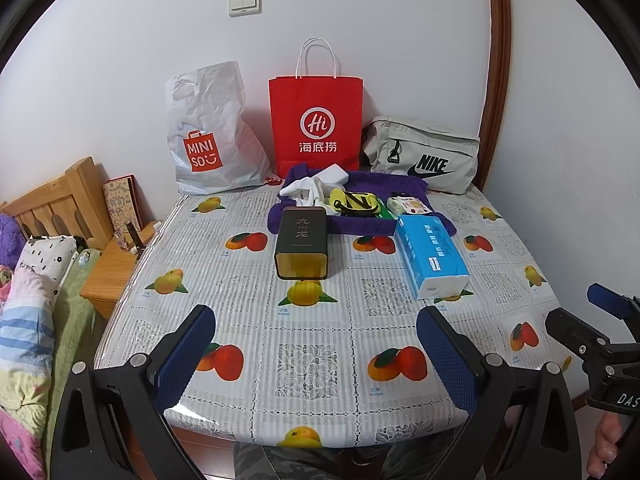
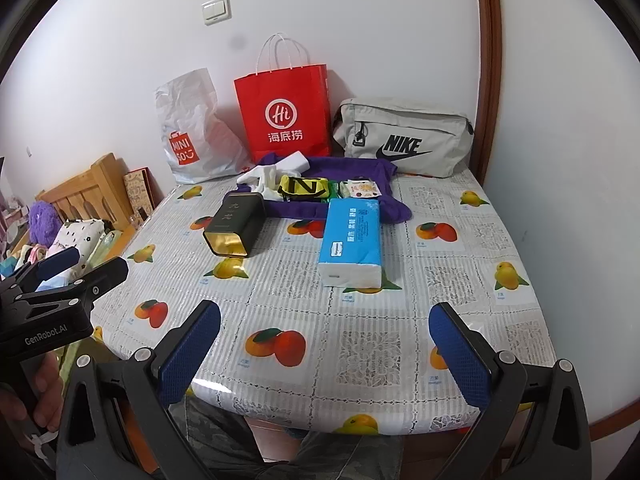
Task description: Organize soft objects
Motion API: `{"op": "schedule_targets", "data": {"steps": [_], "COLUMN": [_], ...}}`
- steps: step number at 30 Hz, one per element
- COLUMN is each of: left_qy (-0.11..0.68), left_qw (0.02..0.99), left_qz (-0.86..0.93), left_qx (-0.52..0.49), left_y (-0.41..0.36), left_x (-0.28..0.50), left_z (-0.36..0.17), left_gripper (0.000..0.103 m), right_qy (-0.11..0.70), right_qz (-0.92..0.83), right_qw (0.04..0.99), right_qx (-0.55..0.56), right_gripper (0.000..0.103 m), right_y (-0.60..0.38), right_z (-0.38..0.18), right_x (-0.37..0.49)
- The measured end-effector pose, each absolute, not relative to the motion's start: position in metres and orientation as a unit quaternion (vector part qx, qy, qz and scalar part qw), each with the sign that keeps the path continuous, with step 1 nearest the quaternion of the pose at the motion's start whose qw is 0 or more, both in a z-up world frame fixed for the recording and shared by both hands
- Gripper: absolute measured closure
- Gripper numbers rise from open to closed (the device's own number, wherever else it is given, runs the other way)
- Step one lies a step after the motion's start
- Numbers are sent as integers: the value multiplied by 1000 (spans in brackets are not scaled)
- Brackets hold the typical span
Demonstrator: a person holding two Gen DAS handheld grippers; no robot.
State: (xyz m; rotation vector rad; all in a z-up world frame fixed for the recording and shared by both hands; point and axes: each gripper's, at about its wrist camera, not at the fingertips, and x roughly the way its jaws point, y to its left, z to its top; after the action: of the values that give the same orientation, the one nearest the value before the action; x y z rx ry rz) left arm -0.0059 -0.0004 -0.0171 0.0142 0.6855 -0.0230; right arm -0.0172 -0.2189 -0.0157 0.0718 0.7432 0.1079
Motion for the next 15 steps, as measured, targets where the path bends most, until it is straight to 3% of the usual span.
{"op": "schedule_targets", "data": {"steps": [15], "left_qy": [336], "left_qw": [942], "left_qz": [-13], "left_qx": [8], "left_y": [-1], "left_x": [-8], "left_z": [-17], "left_gripper": [1], "right_qy": [363], "right_qz": [53], "right_qw": [930], "right_qx": [36], "right_gripper": [0], "right_y": [-219], "right_z": [-16], "right_x": [-17]}}
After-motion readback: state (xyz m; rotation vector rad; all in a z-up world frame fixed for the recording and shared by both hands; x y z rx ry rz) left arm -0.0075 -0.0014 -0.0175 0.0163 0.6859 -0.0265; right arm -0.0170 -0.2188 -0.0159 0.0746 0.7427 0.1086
